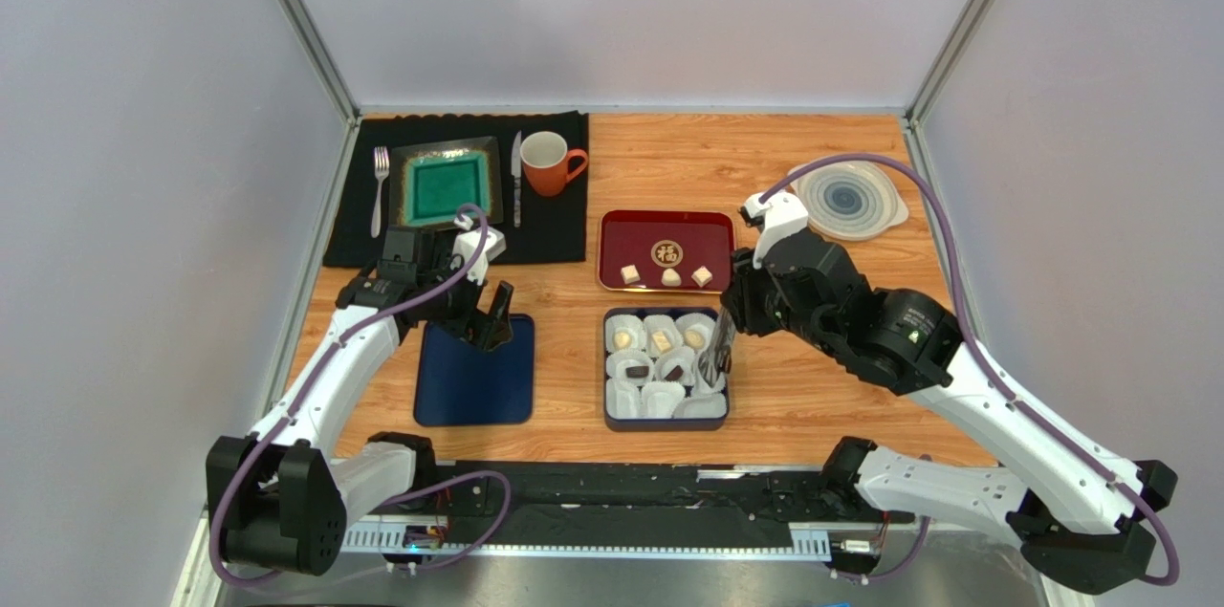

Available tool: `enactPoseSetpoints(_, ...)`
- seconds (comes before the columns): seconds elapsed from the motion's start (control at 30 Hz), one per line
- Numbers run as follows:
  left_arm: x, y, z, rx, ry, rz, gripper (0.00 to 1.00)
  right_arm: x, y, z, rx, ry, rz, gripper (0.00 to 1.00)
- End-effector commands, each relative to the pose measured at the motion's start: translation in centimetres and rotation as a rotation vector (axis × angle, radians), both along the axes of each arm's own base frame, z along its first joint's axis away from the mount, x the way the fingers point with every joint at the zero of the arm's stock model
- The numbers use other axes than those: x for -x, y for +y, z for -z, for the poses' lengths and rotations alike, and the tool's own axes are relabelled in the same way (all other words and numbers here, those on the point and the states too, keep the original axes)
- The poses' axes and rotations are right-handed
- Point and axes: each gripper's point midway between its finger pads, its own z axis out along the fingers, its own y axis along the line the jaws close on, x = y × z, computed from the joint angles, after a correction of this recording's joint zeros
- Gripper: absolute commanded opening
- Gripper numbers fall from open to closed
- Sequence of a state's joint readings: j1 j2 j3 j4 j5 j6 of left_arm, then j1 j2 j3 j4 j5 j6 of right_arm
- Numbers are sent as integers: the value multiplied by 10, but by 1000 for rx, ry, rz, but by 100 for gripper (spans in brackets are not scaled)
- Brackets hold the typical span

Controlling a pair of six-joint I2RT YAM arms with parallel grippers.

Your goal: Pack the chocolate

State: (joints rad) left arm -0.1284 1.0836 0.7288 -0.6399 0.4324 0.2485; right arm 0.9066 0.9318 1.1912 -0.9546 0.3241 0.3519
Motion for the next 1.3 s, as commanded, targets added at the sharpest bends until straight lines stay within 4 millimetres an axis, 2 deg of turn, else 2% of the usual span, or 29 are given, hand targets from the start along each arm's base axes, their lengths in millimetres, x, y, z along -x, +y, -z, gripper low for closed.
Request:
enactPoseSetpoints(0.0, -8, -1, -13, 12, -38, 4, 99, -12, 9, -14, -51, -66, 20, 19)
enactPoseSetpoints(0.17, -8, 0, -13, 4, -43, 5, 99, -14, 11, -11, -42, -63, 19, 21)
enactPoseSetpoints(0.6, -8, 1, -13, 1, -49, 4, 99, -17, 10, -10, -38, -69, 33, 35)
enactPoseSetpoints(0.83, -8, 1, -13, -4, -51, 4, 99, -18, 9, -14, -39, -78, 36, 36)
enactPoseSetpoints(0.9, -8, 1, -13, -2, -50, 4, 99, -20, 9, -17, -36, -91, 39, 36)
enactPoseSetpoints(1.03, -8, 0, -13, 3, -48, 4, 99, -27, 11, -38, -45, -141, 41, 35)
enactPoseSetpoints(1.13, -8, 0, -14, 2, -51, 3, 99, -38, 14, -50, -28, -193, 47, 35)
enactPoseSetpoints(1.27, -8, 0, -14, 2, -51, 3, 99, -63, 31, -74, -29, -260, 49, 35)
